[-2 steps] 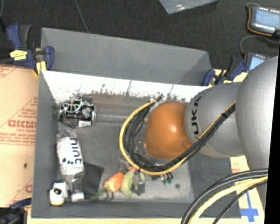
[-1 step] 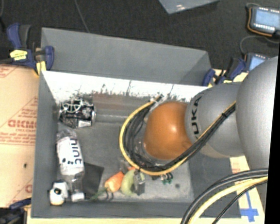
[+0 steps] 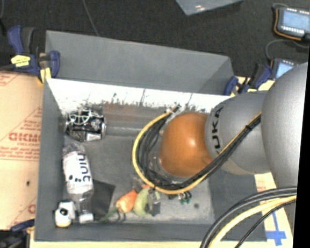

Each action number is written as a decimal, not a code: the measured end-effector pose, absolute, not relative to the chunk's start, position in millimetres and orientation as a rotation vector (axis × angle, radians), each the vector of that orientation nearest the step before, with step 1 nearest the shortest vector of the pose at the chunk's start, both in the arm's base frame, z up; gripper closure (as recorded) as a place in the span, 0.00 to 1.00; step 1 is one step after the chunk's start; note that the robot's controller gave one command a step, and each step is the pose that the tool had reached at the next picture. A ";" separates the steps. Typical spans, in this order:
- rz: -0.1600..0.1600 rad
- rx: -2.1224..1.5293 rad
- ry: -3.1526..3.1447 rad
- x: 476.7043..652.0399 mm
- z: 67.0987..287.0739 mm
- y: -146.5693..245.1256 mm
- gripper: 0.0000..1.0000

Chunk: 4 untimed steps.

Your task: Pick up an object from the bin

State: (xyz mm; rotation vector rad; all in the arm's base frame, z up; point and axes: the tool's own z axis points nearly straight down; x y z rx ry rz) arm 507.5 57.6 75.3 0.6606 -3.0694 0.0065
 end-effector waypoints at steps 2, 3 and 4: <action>0.007 0.662 -3.069 507.5 75.3 57.6 1.00; 0.006 0.696 -3.063 506.4 97.1 54.5 1.00; 0.006 0.698 -3.067 509.6 98.8 54.1 1.00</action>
Offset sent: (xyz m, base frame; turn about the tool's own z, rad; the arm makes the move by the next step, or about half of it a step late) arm 0.0000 0.0000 0.0000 0.0000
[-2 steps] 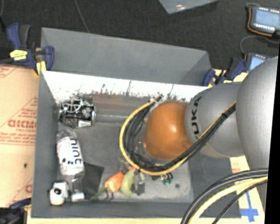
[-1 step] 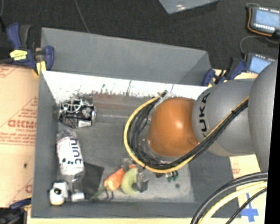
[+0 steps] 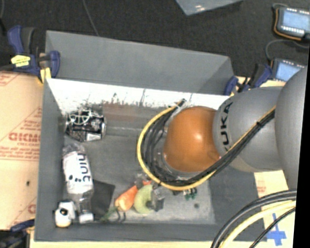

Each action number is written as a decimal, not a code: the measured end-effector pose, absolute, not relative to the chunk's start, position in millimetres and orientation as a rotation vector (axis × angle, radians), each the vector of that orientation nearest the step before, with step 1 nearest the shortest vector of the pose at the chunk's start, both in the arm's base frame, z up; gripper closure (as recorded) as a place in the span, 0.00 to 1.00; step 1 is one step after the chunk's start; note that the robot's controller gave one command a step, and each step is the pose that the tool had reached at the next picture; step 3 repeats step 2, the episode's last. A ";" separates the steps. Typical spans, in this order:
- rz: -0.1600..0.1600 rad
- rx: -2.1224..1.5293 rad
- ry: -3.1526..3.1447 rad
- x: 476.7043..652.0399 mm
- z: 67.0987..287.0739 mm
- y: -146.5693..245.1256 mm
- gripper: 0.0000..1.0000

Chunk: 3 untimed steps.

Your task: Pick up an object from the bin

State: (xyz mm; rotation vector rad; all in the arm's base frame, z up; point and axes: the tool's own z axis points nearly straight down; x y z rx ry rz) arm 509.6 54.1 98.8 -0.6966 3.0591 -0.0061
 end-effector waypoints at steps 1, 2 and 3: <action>-0.004 -0.713 3.070 510.2 132.6 56.3 1.00; -0.007 -0.703 3.058 514.8 183.9 56.7 1.00; -0.007 -0.703 3.058 514.8 183.9 56.7 1.00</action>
Offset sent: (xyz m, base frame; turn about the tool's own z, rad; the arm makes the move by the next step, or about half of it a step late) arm 0.0130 0.0023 0.0459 0.0335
